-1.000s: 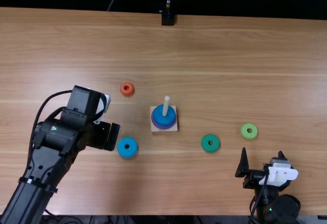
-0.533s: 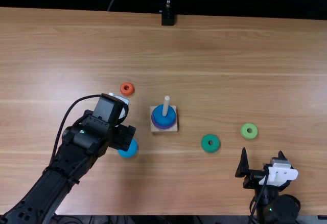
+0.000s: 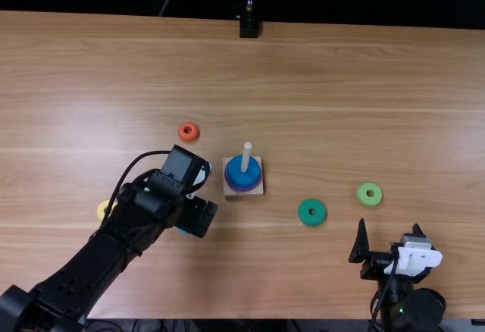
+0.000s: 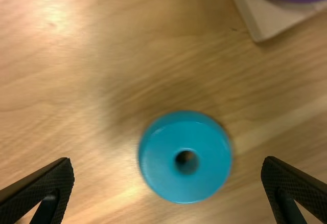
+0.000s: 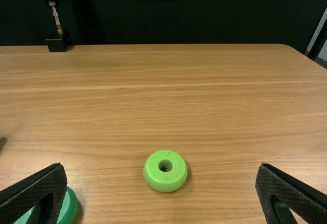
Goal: Build the Hanoi tower: stack the rings onto the peg from bottom to top in this color order: purple, dark blue, light blue, dark green, light green, yellow, orange.
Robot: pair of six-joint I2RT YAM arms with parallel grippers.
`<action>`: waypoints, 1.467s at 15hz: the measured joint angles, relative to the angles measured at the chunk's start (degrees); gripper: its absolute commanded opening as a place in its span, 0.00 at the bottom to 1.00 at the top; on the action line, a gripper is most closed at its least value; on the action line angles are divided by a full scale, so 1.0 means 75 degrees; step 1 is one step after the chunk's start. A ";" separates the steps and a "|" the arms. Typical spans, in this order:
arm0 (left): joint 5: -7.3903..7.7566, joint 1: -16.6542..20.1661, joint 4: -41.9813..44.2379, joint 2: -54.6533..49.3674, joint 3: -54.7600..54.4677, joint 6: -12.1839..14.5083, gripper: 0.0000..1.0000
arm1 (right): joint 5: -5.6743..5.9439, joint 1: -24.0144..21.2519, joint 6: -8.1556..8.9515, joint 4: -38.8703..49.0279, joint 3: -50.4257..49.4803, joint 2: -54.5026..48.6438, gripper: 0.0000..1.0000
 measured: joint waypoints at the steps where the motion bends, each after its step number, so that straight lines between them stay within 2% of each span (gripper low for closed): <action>1: 0.0038 -0.0029 -0.0096 0.0023 0.0000 -0.0035 1.00 | 0.0000 0.0000 0.0003 -0.0003 0.0000 0.0000 1.00; 4: 0.0070 -0.0029 -0.0571 0.0044 0.0000 -0.0044 1.00 | -0.0003 -0.0003 0.0003 -0.0003 0.0000 0.0000 1.00; 13: 0.0090 -0.0099 -0.0466 0.0560 -0.0003 -0.0187 1.00 | 0.0000 -0.0003 0.0003 -0.0006 0.0003 0.0000 1.00; 17: 0.0236 -0.0195 -0.0417 0.0714 -0.0003 -0.0195 1.00 | -0.0006 0.0000 0.0006 -0.0003 0.0003 0.0000 1.00; 22: 0.0286 -0.0195 -0.0020 0.1032 -0.0020 -0.0198 1.00 | 0.0000 0.0000 0.0003 -0.0003 0.0003 0.0000 1.00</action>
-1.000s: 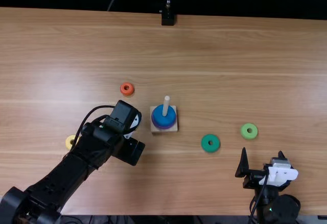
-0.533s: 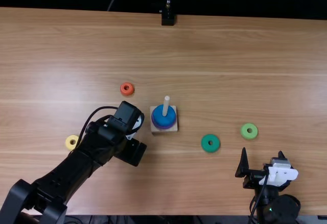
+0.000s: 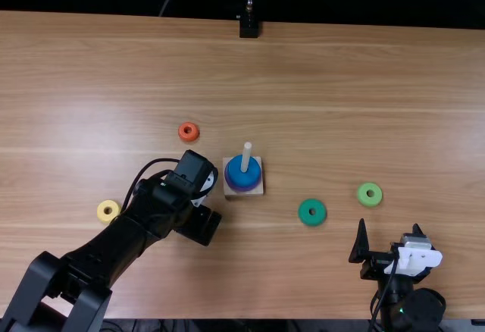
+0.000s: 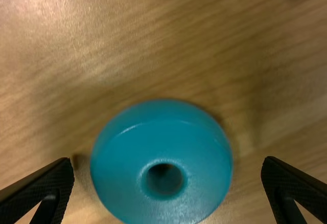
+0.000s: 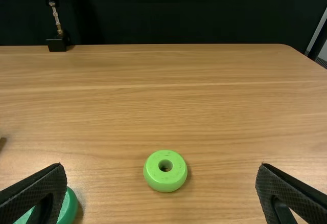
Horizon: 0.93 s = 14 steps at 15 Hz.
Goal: Build the Hanoi tower: stack the rings onto the peg from bottom to top in this color order: purple, dark blue, light blue, dark green, light green, yellow, orange.
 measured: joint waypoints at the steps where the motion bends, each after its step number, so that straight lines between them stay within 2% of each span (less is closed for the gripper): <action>1: 0.0026 0.0003 0.0003 0.0000 -0.0044 0.0000 1.00 | 0.0000 0.0000 0.0003 0.0000 0.0000 0.0000 1.00; 3: 0.0073 0.0003 0.0006 0.0006 -0.0093 0.0003 0.99 | -0.0003 0.0000 0.0000 -0.0003 0.0000 0.0000 1.00; 4: 0.0079 0.0000 0.0012 0.0003 -0.0096 0.0003 0.82 | -0.0003 0.0000 0.0000 -0.0003 0.0000 0.0000 1.00; 8: -0.0009 0.0003 0.0201 -0.0038 -0.0207 -0.0023 0.42 | -0.0003 0.0000 0.0003 -0.0003 0.0000 0.0000 1.00; 10: -0.0026 0.0009 0.0236 -0.0090 -0.0280 -0.0169 0.18 | -0.0003 -0.0003 0.0000 -0.0003 0.0000 0.0000 1.00; 11: -0.0017 0.0009 0.0236 -0.0096 -0.0280 -0.0210 0.10 | -0.0003 0.0000 0.0003 -0.0003 0.0000 0.0000 1.00; 14: -0.0026 0.0009 0.0175 -0.0102 -0.0280 -0.0323 0.06 | 0.0000 0.0000 0.0003 -0.0003 0.0000 0.0000 1.00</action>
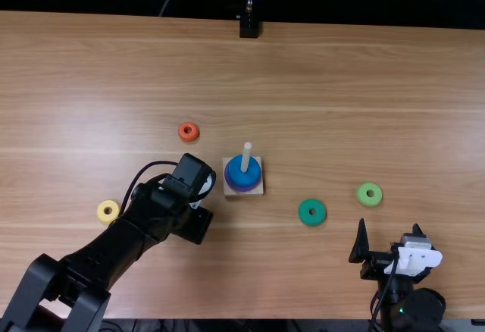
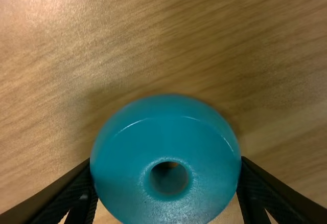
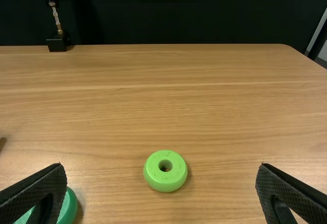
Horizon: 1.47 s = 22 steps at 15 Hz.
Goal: Build the Hanoi tower: stack the rings onto the peg from bottom to top in this color order: purple, dark blue, light blue, dark green, light green, yellow, orange.
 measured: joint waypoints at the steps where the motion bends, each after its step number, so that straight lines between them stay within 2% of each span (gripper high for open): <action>1: 0.0003 0.0000 -0.0047 -0.0003 0.0015 -0.0017 0.06 | -0.0006 0.0000 0.0000 0.0003 0.0000 0.0000 1.00; 5: 0.0079 0.0105 -0.1011 -0.0079 0.0644 -0.0044 0.06 | -0.0003 0.0000 -0.0003 -0.0003 0.0000 0.0000 1.00; 8: 0.0082 0.0379 -0.2197 -0.0411 0.1682 -0.0038 0.06 | -0.0003 0.0000 -0.0003 0.0000 0.0000 0.0000 1.00; 12: 0.0079 0.0458 -0.3587 -0.0417 0.3331 -0.0041 0.06 | -0.0003 -0.0003 0.0000 0.0000 0.0000 0.0000 1.00; 16: 0.0079 0.0458 -0.4057 -0.0248 0.4846 -0.0047 0.06 | 0.0000 -0.0003 -0.0006 0.0000 0.0000 0.0000 1.00; 22: 0.0140 0.0449 -0.4083 0.0953 0.6770 -0.0044 0.06 | 0.0000 0.0000 -0.0006 0.0000 0.0000 0.0000 1.00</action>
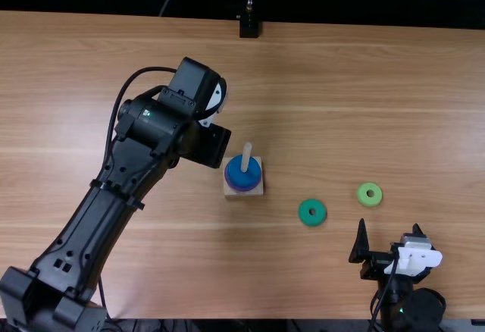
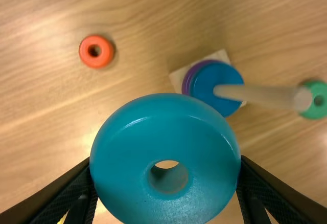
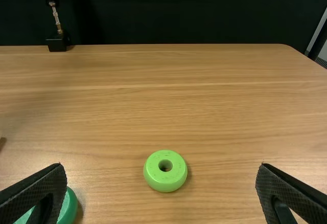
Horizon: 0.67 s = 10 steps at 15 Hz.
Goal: Build the Hanoi tower: stack the rings onto the peg from bottom to top in this color order: purple, dark blue, light blue, dark green, light green, yellow, orange.
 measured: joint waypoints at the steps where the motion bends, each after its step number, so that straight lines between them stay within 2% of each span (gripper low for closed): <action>1: 0.0047 -0.0003 -0.0015 0.0166 0.0213 -0.0003 0.06 | -0.0003 0.0000 0.0006 0.0000 0.0000 0.0000 1.00; 7: 0.0087 -0.0609 -0.0093 0.0635 0.0985 -0.0023 0.06 | -0.0003 -0.0003 0.0003 0.0000 0.0000 0.0000 1.00; 10: 0.0096 -0.0758 -0.0087 0.0766 0.1134 -0.0233 0.06 | -0.0003 -0.0003 0.0003 0.0003 0.0000 0.0000 1.00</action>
